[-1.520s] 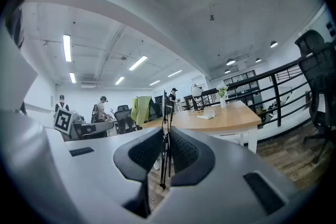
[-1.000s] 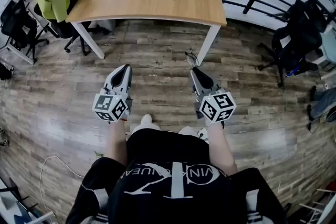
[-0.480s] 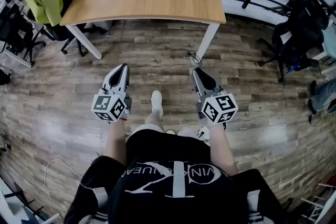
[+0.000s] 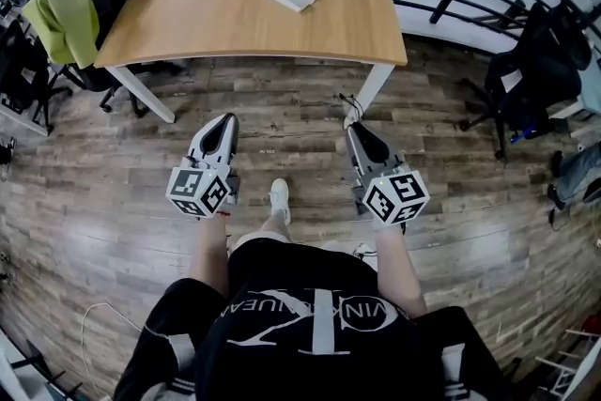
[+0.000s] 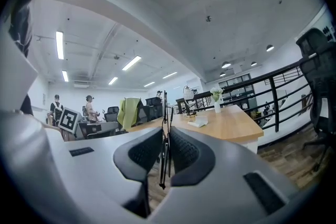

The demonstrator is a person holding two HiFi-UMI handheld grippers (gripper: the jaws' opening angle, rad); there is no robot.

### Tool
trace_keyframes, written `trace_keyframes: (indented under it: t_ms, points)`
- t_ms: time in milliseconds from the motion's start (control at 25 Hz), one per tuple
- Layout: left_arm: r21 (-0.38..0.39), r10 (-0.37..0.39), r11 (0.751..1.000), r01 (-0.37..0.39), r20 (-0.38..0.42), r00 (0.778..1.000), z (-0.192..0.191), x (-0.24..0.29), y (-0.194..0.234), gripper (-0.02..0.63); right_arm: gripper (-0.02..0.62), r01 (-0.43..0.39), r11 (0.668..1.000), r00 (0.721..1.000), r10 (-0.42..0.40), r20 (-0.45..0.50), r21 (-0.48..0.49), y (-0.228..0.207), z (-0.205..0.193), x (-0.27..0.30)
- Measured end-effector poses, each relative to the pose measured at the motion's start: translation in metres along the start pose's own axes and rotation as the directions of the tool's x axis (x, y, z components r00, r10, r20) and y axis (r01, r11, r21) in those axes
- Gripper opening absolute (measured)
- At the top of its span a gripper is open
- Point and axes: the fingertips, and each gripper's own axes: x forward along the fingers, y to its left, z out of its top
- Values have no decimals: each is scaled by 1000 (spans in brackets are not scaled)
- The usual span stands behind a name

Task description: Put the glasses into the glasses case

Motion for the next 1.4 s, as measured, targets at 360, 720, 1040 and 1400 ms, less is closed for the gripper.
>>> trace_keyframes:
  t_ms: [360,720,1040,1400]
  points:
    - [-20,-7,1000,7,0,1000,3,46,29,21,52,-3,1000,1000,4,-21,23,-22,2,50]
    - [-39,-11,999,10,-27,1000,2,88,60,17,52,13,998,999,-11,-44,57,-42,3,96]
    - [-39,-38,999,36,-54,998,2,135,89,17,52,48,995,997,-43,-57,83,-65,6,139]
    - [-48,-62,997,59,-74,995,3,192,127,15,52,74,992,996,-67,-65,102,-89,10,196]
